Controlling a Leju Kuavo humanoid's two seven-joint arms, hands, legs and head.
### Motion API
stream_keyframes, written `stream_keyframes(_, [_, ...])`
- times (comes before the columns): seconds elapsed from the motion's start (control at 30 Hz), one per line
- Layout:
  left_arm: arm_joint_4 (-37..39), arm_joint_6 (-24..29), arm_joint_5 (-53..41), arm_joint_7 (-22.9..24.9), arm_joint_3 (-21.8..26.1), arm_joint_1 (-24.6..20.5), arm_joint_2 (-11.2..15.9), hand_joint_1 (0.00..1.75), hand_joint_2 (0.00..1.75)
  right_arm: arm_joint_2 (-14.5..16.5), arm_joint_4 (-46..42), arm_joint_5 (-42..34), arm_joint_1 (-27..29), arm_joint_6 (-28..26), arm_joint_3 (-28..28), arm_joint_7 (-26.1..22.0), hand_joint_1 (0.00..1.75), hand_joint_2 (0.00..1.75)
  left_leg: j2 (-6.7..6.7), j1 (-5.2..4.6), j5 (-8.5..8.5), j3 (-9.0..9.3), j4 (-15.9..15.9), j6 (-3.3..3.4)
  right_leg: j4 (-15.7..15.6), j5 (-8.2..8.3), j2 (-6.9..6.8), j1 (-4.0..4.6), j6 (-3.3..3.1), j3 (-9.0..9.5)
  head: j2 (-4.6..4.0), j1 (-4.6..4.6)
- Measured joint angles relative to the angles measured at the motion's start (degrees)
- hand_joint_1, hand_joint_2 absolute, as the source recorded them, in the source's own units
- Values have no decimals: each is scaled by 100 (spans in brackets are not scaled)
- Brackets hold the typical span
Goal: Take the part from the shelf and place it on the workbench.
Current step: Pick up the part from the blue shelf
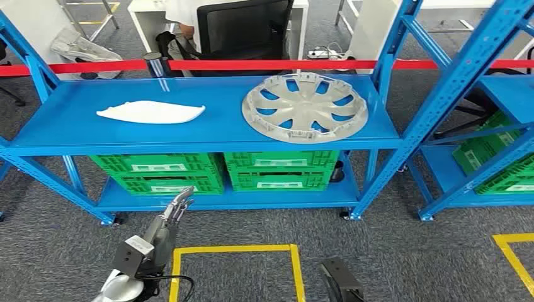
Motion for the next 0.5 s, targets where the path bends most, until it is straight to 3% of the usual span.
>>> stream_keyframes(0.1, [-208, -30, -5, 4, 3, 53, 14, 0, 0, -8, 7, -10, 14, 1, 20, 8, 0, 0, -9, 1, -106, 112, 0, -1, 242, -276, -2, -10, 30, -352, 0, 7])
stream_keyframes(0.13, [-301, -45, -6, 9, 4, 79, 22, 0, 0, -13, 10, -16, 17, 2, 30, 7, 0, 0, -14, 3, -161, 179, 1, -9, 143, -213, -4, -15, 39, -421, 1, 8])
stream_keyframes(0.17, [-386, -61, -7, 13, 4, 98, 30, 0, 0, -18, 13, -27, 17, 2, 38, 7, 0, 0, -17, 7, -218, 253, 4, -24, -112, 11, -8, -20, 44, -413, 1, 8])
stream_keyframes(0.2, [-469, -81, -6, 16, 5, 113, 37, 0, 0, -24, 15, -37, 19, 3, 47, 4, 0, 0, -18, 11, -277, 311, 7, -46, -479, 359, -13, -26, 45, -351, 1, 8])
stream_keyframes(0.27, [-618, -129, 9, 27, 13, 139, 51, 0, 0, -31, 19, -57, 20, 1, 70, -13, 0, 0, -24, 7, -382, 404, 33, -108, -1028, 836, -30, -15, -7, -244, 0, 10])
stream_keyframes(0.3, [-692, -160, 28, 35, 24, 156, 58, 0, 0, -31, 21, -57, 25, -3, 84, -42, 0, 0, -26, 2, -417, 424, 44, -142, -1144, 942, -36, -8, -53, -226, 1, 12])
stream_keyframes(0.33, [-764, -187, 56, 43, 41, 172, 68, 0, 0, -31, 22, -52, 29, -7, 100, -79, 0, 0, -27, -7, -440, 442, 56, -154, -1149, 944, -39, -1, -92, -227, 2, 14])
stream_keyframes(0.5, [-1124, -327, 253, 51, 130, 219, 102, 0, 0, -31, -4, 70, 26, -110, 217, -226, 0, 0, -23, -19, -462, 474, -3, -100, -1159, 977, -23, 6, -161, -208, 0, 15])
